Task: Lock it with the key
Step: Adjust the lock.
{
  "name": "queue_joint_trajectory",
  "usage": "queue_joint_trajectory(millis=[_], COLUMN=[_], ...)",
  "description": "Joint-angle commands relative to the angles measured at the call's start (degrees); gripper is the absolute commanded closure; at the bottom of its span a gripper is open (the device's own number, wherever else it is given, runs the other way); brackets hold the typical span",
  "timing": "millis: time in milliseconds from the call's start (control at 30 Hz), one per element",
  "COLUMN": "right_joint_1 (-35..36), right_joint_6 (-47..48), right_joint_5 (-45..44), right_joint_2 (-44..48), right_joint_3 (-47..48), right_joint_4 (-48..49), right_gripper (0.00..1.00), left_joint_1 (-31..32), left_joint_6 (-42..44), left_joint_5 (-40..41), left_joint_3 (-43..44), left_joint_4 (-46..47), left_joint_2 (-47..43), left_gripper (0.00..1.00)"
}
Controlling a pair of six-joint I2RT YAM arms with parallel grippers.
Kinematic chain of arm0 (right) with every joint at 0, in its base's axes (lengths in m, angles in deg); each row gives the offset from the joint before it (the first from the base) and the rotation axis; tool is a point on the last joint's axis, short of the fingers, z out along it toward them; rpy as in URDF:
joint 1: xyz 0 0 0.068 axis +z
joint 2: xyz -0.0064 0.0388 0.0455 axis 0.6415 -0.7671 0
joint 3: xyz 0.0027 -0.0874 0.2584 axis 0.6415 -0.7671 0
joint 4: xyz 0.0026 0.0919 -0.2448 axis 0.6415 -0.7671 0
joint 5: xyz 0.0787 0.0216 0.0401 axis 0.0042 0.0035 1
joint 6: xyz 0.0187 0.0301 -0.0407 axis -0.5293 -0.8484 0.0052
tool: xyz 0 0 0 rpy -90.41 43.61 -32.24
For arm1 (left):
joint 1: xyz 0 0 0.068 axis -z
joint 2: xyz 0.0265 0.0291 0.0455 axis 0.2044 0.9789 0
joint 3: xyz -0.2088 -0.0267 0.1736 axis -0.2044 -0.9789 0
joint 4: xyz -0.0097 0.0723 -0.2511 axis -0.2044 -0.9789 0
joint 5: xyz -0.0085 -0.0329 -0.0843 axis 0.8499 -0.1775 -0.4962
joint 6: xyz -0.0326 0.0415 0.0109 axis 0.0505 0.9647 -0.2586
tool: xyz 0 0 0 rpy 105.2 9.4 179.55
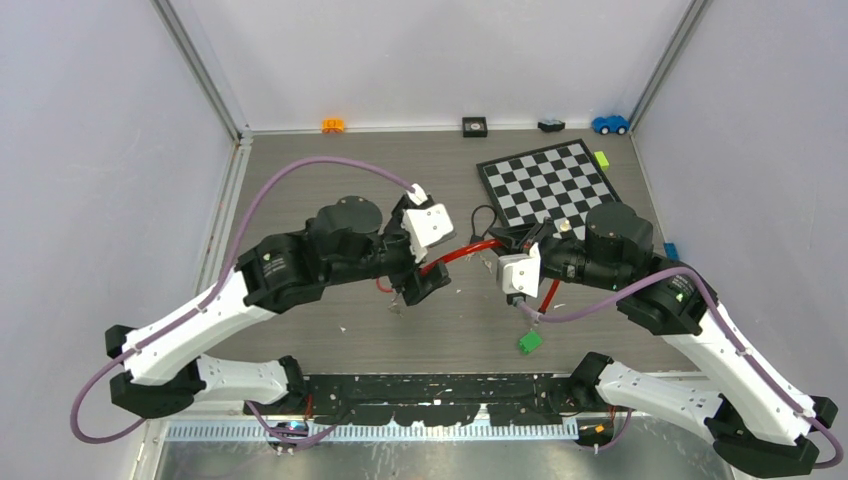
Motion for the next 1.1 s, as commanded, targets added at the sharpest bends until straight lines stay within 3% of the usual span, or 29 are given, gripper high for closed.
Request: queue_joint_trajectory(millis=[0,233,600,933,1067], right_joint_1=[0.27,0.26,0.26,0.26,0.26], right_joint_6=[-1.69,-2.09,-2.62,-2.62,-2.64], right_joint_5=[-0.29,-0.41,-1.03,-1.21,-1.32], right_joint_2=[0.07,-0.02,0.09,-0.11,0.02], right_joint_3=[3.17,3.01,2.47,2.19,2.04], right_joint_4=[3.79,3.80,3.58,3.01,3.01], right_gripper=[0.99,0.99,0.99,0.99,0.99], left_joint_1=[-0.11,0.64,1.55,1.61,1.62], left_joint_6=[0.24,1.76,2.50,2.47,2.42], left_joint_5=[-1.73,0.67,4.94,4.92,4.56], left_joint_3=[1.82,4.68,6.24,7.25,7.44], left_joint_4=[-1.43,-5.92,-5.64,-5.47,-5.16], left_joint_2=[0.84,4.59,5.96,6.55,6.92], left_gripper=[0.22,0.41,0.47,0.46,0.51])
